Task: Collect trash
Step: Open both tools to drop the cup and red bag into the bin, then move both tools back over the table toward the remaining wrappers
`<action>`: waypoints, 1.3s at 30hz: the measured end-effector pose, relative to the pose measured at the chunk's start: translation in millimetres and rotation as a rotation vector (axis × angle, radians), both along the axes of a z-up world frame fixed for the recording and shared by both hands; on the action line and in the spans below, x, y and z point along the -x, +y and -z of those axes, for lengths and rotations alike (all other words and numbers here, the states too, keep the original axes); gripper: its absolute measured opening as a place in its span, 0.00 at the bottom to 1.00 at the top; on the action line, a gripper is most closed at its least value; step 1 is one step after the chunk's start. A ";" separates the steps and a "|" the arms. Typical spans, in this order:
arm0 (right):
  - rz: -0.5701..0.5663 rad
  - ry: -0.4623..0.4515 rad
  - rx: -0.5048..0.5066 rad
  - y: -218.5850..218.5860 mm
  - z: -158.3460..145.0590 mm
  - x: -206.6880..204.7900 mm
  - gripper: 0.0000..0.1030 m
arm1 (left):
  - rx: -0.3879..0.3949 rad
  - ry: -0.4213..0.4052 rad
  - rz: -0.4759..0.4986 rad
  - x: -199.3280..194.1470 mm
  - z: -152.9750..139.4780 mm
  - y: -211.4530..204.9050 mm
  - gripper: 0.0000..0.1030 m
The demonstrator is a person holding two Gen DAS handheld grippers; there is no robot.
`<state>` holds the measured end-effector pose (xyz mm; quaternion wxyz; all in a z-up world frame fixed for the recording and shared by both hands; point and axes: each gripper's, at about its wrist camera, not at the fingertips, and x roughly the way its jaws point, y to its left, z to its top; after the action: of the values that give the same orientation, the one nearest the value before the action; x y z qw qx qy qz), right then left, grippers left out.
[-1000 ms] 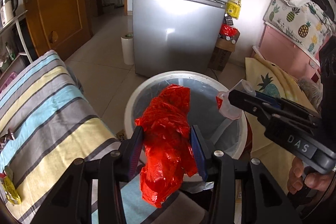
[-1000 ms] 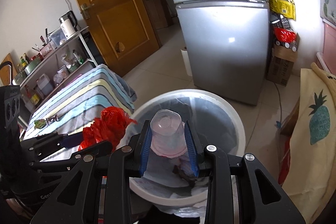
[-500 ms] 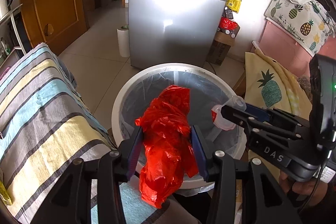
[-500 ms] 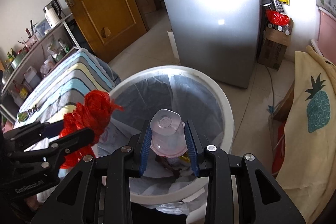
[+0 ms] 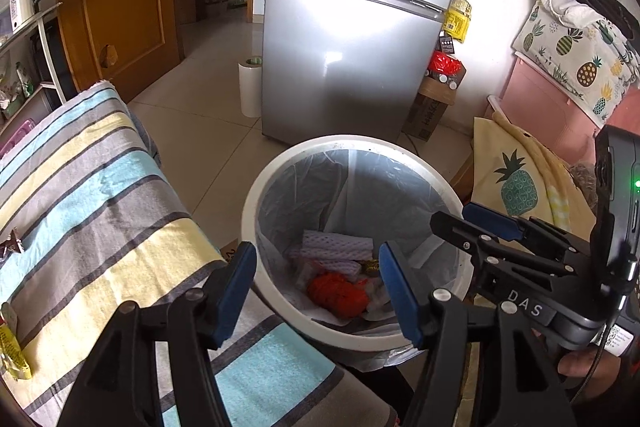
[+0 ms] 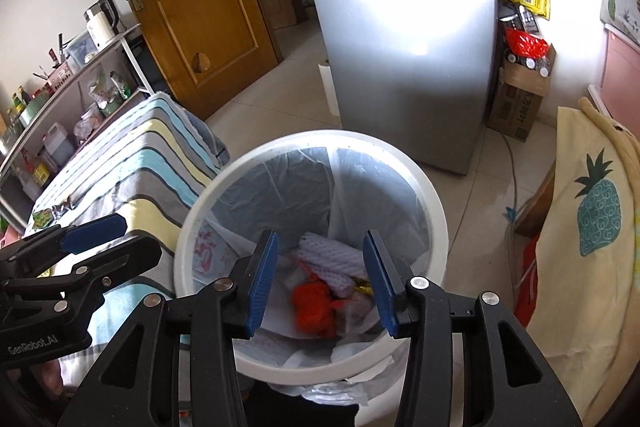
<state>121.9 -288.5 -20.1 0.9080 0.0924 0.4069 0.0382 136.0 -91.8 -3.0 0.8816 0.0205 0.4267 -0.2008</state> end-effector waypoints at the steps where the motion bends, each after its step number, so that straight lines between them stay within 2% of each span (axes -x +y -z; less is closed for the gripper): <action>1: -0.003 -0.004 0.000 1.4 -2.4 0.2 0.44 | 0.000 -0.005 -0.007 1.7 -1.8 3.5 0.64; 6: -0.020 -0.037 0.003 12.0 -13.3 6.4 0.44 | 0.010 -0.045 -0.041 9.0 -13.1 20.5 0.65; 9: -0.032 -0.055 0.000 19.7 -19.5 9.4 0.44 | -0.011 -0.085 -0.074 15.6 -20.0 31.6 0.66; 15: -0.075 -0.087 -0.001 43.2 -29.9 12.5 0.44 | 0.017 -0.095 -0.140 22.4 -26.4 65.4 0.66; 18: -0.111 -0.104 -0.004 60.1 -34.2 13.8 0.44 | 0.003 -0.116 -0.194 27.4 -28.6 84.6 0.66; 23: -0.162 -0.110 -0.009 86.2 -36.7 13.1 0.45 | 0.028 -0.116 -0.281 35.5 -28.7 125.6 0.67; 27: -0.206 -0.118 -0.014 106.2 -37.5 11.7 0.52 | 0.022 -0.119 -0.360 43.3 -25.3 158.9 0.68; 39: -0.367 -0.112 -0.030 185.4 -34.8 5.6 0.52 | 0.023 -0.130 -0.560 70.1 -21.6 251.4 0.69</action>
<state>116.3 -103.1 14.7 0.9056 0.0278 0.3650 0.2142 65.9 159.6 18.6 0.9284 -0.0953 0.3561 0.0477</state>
